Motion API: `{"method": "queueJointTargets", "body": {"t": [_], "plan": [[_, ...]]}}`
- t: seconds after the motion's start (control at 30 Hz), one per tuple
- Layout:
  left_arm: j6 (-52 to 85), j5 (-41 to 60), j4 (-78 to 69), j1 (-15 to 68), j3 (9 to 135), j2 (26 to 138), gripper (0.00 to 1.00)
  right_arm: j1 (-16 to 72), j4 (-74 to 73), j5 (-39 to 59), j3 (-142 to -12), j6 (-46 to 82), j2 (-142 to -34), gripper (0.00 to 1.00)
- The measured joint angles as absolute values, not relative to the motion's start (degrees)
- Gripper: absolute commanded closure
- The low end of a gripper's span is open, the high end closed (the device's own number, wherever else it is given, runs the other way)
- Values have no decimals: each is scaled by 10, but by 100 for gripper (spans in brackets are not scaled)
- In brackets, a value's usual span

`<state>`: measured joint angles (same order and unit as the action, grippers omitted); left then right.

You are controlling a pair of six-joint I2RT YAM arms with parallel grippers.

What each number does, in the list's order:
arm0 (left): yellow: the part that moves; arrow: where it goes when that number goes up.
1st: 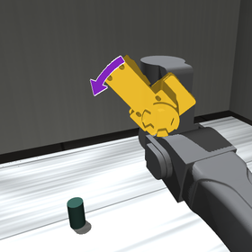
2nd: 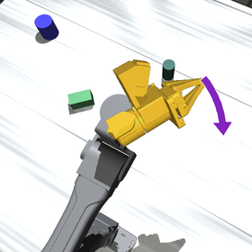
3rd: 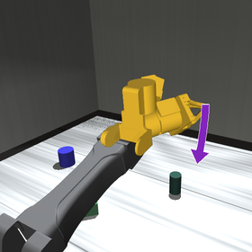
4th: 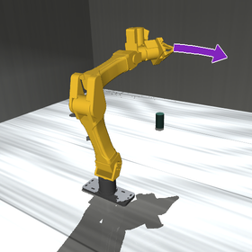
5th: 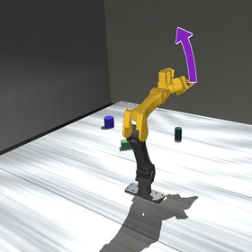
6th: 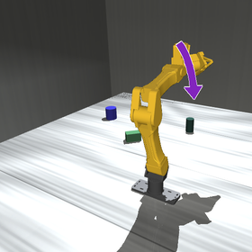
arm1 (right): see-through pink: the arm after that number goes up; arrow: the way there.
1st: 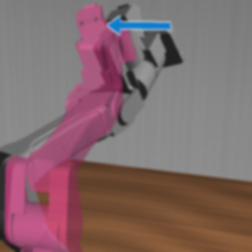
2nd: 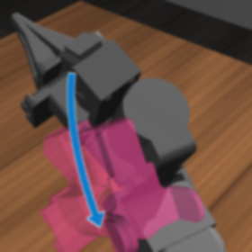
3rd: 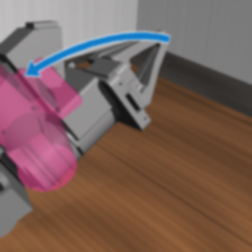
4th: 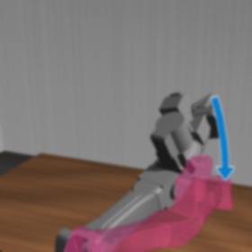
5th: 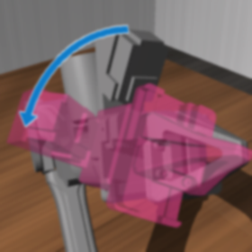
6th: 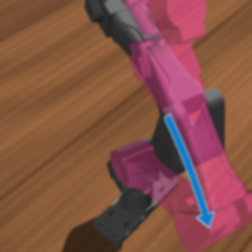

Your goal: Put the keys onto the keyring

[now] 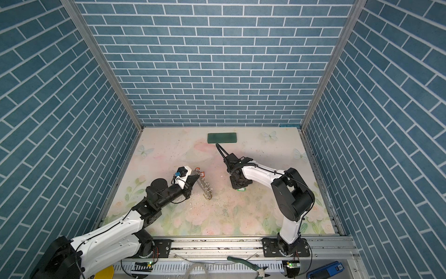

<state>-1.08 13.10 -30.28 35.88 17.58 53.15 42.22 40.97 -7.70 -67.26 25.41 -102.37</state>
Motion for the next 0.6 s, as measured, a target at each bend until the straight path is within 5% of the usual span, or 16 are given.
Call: {"method": "queueJointTargets", "body": {"t": [0.6], "plan": [[-11, 131, -303, 359, 176, 534, 100, 422, 439, -101, -687, 250, -1049, 89]]}}
